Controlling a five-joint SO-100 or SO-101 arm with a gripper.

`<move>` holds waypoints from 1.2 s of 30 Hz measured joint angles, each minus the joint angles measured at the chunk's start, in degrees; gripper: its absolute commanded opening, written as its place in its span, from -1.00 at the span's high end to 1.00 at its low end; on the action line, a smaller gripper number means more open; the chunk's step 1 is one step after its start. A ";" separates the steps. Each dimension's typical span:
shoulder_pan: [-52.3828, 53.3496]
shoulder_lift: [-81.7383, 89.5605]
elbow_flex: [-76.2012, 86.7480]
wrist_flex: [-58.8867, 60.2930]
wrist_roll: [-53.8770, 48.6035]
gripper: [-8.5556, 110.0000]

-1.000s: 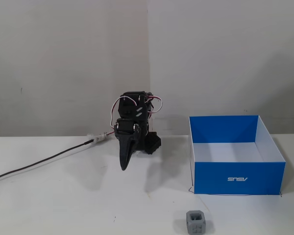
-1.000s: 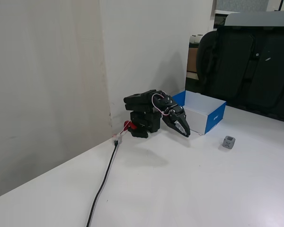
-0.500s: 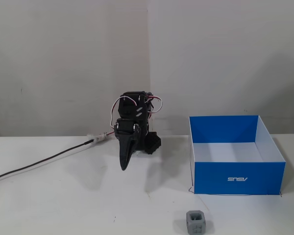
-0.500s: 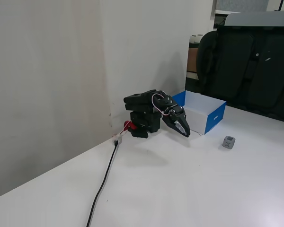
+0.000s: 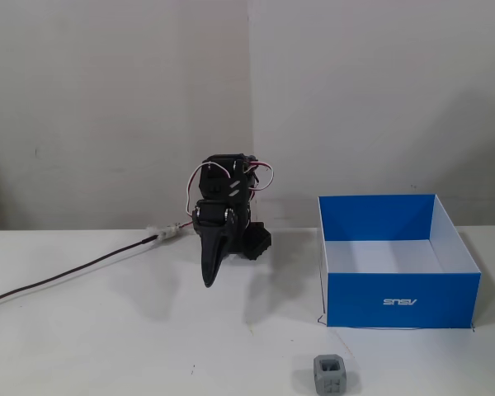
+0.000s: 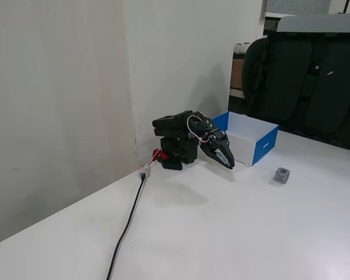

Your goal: Pick the gray block and keep it in the box.

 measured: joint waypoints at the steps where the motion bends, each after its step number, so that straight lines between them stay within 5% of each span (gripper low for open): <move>1: -1.76 0.00 0.00 0.00 0.00 0.85; 26: -18.02 -0.09 -7.38 6.68 -6.24 0.85; 36: -17.40 -28.74 -27.07 4.13 -6.33 0.85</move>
